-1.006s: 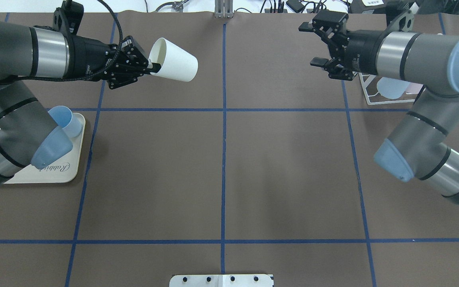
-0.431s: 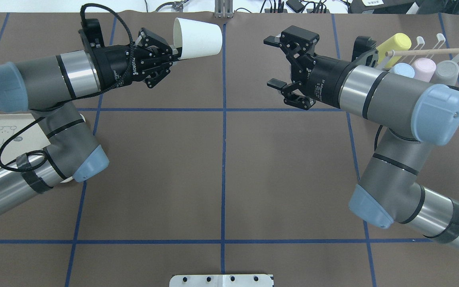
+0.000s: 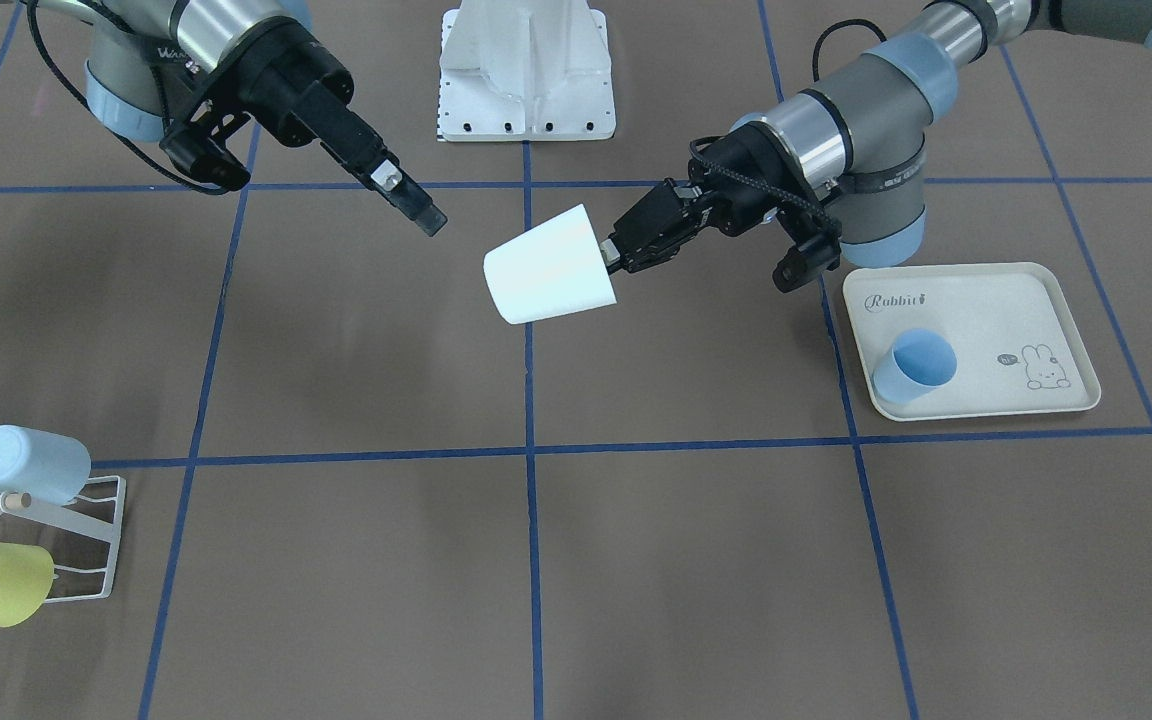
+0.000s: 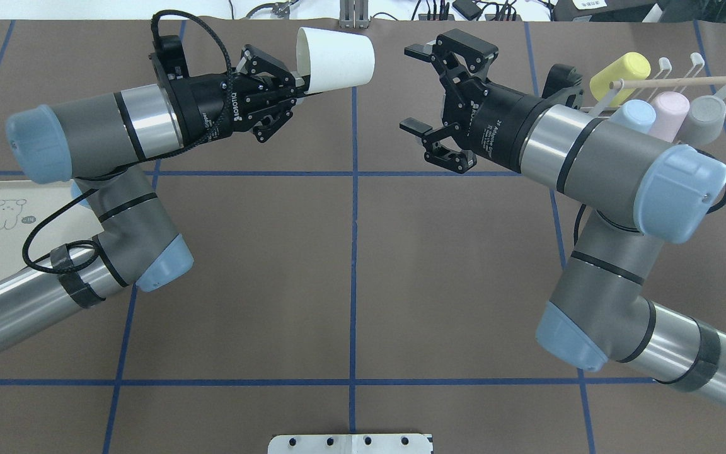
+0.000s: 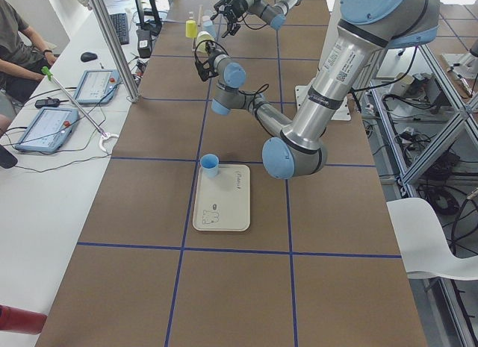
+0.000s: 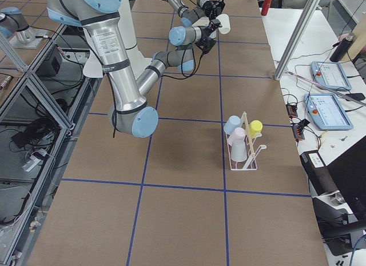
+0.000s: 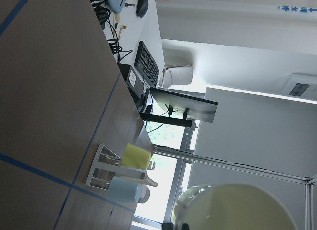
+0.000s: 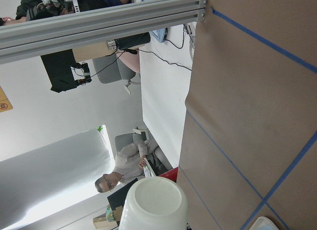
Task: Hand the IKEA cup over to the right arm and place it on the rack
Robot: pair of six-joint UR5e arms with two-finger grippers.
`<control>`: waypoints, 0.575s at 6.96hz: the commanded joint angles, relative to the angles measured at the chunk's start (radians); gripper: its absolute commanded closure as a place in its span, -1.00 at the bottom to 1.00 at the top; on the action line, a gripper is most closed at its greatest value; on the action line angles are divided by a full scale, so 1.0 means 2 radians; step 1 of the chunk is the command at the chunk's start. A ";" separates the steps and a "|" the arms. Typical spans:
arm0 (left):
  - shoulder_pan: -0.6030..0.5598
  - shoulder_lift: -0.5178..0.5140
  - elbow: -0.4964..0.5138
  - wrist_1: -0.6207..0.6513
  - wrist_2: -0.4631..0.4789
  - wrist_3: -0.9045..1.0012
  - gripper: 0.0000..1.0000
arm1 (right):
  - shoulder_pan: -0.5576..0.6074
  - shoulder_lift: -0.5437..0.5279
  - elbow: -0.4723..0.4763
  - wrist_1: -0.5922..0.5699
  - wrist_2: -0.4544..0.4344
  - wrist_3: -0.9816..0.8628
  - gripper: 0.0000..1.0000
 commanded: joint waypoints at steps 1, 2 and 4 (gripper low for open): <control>0.012 -0.007 0.001 -0.010 0.000 -0.009 1.00 | -0.004 0.003 -0.002 0.001 -0.012 0.005 -0.97; 0.018 -0.008 0.001 -0.011 0.000 -0.009 1.00 | -0.004 0.004 -0.002 0.001 -0.012 0.005 -0.96; 0.035 -0.010 -0.002 -0.011 0.000 -0.009 1.00 | -0.004 0.004 -0.002 0.001 -0.012 0.005 -0.96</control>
